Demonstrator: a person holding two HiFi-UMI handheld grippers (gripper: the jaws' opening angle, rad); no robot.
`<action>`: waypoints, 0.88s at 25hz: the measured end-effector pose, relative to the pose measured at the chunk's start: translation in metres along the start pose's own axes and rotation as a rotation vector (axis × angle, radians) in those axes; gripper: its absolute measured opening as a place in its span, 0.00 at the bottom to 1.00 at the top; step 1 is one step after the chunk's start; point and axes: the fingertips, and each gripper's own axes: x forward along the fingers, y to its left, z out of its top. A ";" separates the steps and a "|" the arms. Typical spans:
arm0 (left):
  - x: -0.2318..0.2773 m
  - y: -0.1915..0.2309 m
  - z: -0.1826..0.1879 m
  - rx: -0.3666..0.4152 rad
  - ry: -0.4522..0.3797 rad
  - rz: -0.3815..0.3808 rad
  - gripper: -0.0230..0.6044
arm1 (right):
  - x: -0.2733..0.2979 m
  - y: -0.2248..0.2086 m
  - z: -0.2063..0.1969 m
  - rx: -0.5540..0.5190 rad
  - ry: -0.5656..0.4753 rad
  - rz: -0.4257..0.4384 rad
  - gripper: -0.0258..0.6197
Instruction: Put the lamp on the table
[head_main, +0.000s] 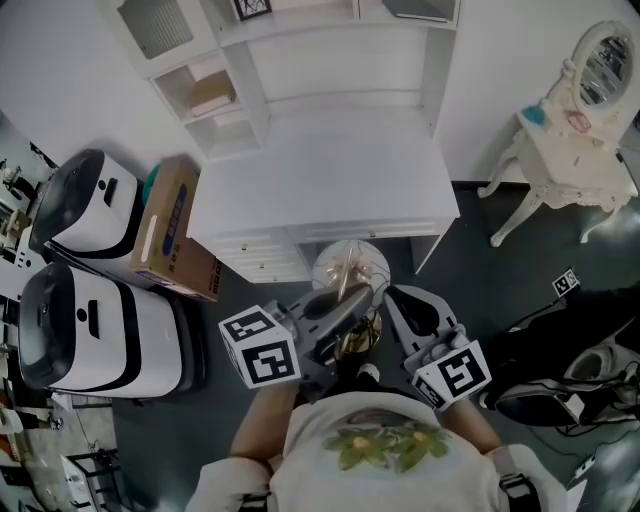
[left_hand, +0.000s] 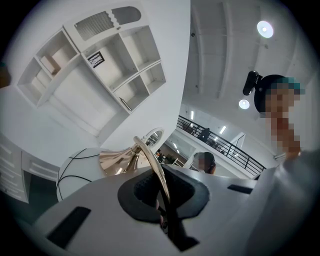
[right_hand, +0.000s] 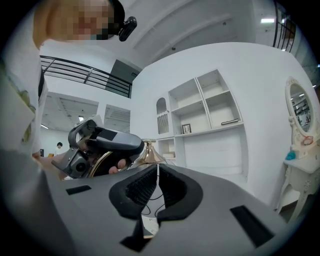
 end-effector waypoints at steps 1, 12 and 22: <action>0.001 0.003 0.002 -0.006 0.002 -0.004 0.08 | 0.003 -0.002 0.000 0.000 -0.001 -0.002 0.09; 0.022 0.047 0.032 -0.038 0.039 -0.049 0.08 | 0.052 -0.036 0.004 0.005 0.007 -0.046 0.09; 0.048 0.102 0.081 -0.008 0.081 -0.081 0.08 | 0.119 -0.081 -0.002 -0.006 0.044 -0.078 0.09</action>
